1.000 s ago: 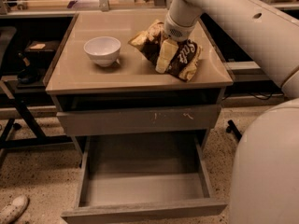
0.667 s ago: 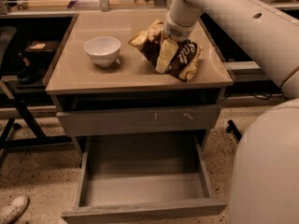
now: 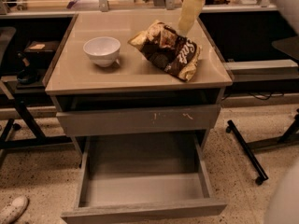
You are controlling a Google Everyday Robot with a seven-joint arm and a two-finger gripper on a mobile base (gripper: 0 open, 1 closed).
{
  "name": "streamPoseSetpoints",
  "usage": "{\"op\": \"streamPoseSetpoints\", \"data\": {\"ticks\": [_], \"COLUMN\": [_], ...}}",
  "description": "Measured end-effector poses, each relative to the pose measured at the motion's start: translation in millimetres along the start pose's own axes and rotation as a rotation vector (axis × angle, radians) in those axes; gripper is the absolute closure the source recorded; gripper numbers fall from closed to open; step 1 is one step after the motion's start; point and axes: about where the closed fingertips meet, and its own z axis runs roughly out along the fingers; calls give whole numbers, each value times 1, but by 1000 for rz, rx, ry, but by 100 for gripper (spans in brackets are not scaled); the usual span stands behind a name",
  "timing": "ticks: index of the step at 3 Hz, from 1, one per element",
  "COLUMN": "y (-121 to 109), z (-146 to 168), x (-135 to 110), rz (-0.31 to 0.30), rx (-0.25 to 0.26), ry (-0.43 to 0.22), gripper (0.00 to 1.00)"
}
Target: Pick brown chip bag from middle drawer and place on counter
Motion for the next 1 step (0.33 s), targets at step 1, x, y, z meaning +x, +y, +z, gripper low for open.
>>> {"op": "streamPoseSetpoints", "data": {"ticks": [1], "y": [-4], "z": [-9], "x": [9], "rz": [2], "rx": [16], "ry": [34], "gripper": [0]}}
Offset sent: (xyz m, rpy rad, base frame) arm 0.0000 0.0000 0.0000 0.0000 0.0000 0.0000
